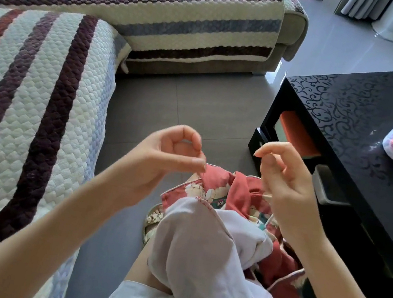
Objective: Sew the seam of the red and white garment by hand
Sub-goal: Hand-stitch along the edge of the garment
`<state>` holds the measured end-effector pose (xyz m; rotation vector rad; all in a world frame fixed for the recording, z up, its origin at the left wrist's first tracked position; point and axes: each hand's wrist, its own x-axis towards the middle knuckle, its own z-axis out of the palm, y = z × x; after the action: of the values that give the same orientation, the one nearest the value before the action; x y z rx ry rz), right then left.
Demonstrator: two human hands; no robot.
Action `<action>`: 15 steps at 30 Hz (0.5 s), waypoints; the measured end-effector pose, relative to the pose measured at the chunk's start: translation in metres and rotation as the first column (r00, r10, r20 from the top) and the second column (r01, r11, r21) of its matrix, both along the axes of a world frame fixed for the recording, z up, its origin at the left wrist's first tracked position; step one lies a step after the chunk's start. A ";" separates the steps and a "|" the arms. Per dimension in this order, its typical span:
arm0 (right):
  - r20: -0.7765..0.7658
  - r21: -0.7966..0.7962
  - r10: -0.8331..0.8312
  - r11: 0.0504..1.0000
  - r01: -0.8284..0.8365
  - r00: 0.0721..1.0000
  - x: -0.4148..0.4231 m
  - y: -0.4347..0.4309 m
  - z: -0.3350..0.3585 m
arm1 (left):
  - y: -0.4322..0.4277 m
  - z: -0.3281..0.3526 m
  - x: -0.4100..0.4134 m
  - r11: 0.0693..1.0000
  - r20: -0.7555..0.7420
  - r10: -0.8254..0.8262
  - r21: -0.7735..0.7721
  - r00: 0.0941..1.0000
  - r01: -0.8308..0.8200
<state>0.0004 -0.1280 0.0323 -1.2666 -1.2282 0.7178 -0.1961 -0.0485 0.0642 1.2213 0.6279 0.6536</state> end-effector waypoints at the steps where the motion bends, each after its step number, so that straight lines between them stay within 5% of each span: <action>1: 0.080 -0.018 0.000 1.000 0.001 0.997 0.000 0.002 -0.003 | 0.003 0.009 0.000 0.998 -0.016 -0.027 0.061 1.000 0.028; 6: 0.399 -0.109 0.099 0.992 -0.060 0.911 -0.016 0.003 -0.013 | 0.013 0.038 0.003 0.958 -0.172 -0.099 0.249 0.980 0.141; 15: 0.409 -0.028 0.134 0.991 -0.135 0.903 -0.035 0.007 -0.008 | 0.017 0.045 0.006 0.932 -0.267 -0.123 0.298 0.956 0.204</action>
<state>-0.0347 -0.1210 0.0245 -1.3854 -1.6717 0.5621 -0.1897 -0.0318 0.1094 1.6615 0.6283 0.4779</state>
